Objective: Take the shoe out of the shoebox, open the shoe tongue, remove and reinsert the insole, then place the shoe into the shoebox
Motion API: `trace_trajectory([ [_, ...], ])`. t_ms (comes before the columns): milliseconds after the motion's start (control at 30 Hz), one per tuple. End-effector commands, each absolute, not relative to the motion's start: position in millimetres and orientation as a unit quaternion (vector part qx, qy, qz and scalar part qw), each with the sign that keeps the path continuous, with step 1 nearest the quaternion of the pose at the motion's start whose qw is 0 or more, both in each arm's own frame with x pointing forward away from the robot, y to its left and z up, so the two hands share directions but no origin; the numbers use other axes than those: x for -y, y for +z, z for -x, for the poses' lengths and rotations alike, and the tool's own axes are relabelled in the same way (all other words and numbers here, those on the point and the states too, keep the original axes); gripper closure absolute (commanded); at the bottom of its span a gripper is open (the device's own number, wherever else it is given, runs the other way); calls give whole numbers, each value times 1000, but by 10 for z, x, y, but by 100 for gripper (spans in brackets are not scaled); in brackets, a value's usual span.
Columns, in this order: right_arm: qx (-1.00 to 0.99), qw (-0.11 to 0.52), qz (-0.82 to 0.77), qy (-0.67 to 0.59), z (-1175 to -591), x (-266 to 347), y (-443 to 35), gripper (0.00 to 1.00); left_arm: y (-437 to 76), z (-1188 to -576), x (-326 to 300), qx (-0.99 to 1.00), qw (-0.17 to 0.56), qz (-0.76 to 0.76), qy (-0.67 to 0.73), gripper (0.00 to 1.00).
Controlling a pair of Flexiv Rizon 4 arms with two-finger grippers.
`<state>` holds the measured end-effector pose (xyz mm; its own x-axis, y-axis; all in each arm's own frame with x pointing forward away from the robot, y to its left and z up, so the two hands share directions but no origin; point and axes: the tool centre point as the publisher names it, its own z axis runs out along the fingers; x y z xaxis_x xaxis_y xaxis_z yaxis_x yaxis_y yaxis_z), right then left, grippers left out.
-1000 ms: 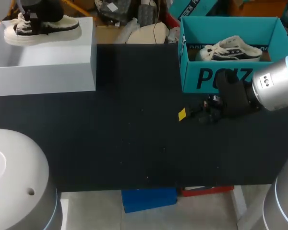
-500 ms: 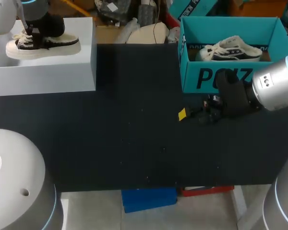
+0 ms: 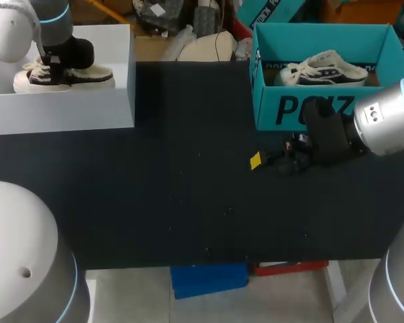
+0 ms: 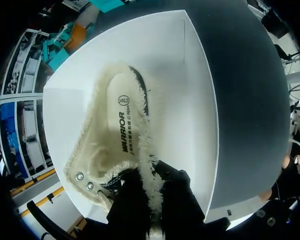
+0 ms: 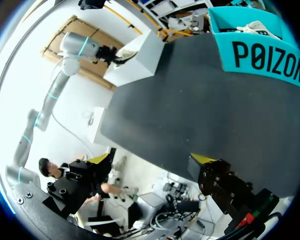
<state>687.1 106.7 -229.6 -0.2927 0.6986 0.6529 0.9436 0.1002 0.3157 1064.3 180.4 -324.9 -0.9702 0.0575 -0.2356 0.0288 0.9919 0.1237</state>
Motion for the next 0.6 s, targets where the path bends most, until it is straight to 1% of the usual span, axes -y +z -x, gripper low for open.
trace_trajectory([
  [33,722,173,569,-354,-6873,-1071,-2293,0,-3362,-10703,-1819,-991,115,-23,58,100],
  [267,722,173,569,-354,-6873,-1071,-2293,0,-3519,-10681,-1830,-992,104,-26,62,100],
  [533,722,173,569,-354,-6873,-1071,-2293,0,-3572,-10648,-1828,-992,98,-27,70,100],
  [567,722,173,569,-354,-6873,-1071,-2293,0,-3571,-10635,-1829,-992,97,-27,70,85],
  [600,722,173,569,-354,-6873,-1071,-2293,0,-3570,-10619,-1830,-992,95,-29,71,58],
])
